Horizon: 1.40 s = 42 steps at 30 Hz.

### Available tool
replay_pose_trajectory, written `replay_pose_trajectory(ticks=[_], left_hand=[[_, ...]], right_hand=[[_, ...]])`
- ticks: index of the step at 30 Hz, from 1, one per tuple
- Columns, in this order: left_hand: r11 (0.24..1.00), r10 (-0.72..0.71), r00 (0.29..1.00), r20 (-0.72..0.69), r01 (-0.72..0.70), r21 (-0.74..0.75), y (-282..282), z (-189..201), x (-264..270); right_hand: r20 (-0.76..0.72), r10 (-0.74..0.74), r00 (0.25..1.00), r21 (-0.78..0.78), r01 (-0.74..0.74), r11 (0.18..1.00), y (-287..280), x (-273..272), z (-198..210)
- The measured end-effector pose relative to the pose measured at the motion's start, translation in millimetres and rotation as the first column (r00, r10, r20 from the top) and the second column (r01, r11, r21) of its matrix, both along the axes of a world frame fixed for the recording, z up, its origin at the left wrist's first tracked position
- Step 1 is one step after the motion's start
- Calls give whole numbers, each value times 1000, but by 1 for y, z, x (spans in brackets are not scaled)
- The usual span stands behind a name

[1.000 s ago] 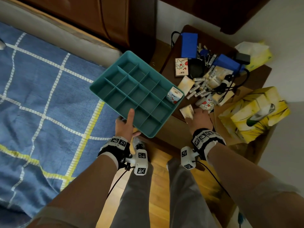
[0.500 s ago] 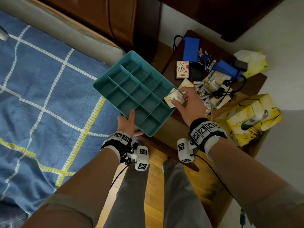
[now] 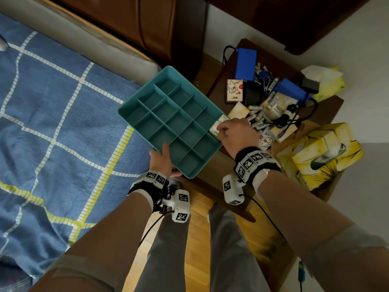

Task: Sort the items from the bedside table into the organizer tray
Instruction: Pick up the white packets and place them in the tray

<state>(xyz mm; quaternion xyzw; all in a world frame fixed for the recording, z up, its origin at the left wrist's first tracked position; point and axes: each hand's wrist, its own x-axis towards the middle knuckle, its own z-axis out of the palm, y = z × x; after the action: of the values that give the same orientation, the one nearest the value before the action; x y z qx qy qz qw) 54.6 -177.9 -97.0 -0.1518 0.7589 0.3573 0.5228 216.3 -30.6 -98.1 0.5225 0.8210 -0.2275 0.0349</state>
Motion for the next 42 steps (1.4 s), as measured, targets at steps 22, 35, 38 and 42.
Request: replay_pose_trajectory(ticks=[22,35,38,42], left_hand=[[998,-13,985,-172,2,-64,10,-20,-27],[996,-2,988,-156,-12,-88,17,-10,-28],[996,-4,989,-145,-8,-84,17,-11,-29],[996,-5,988,-153,-8,-86,16,-14,-30]], right_hand=[[402,-18,915,-64,47,997,66,7,-52],[177,87,980,6,-89,996,121,-16,-18],[260,174,950,-93,-155,983,131,-36,-27],[326,170,930,-111,-141,984,129,-37,-39]])
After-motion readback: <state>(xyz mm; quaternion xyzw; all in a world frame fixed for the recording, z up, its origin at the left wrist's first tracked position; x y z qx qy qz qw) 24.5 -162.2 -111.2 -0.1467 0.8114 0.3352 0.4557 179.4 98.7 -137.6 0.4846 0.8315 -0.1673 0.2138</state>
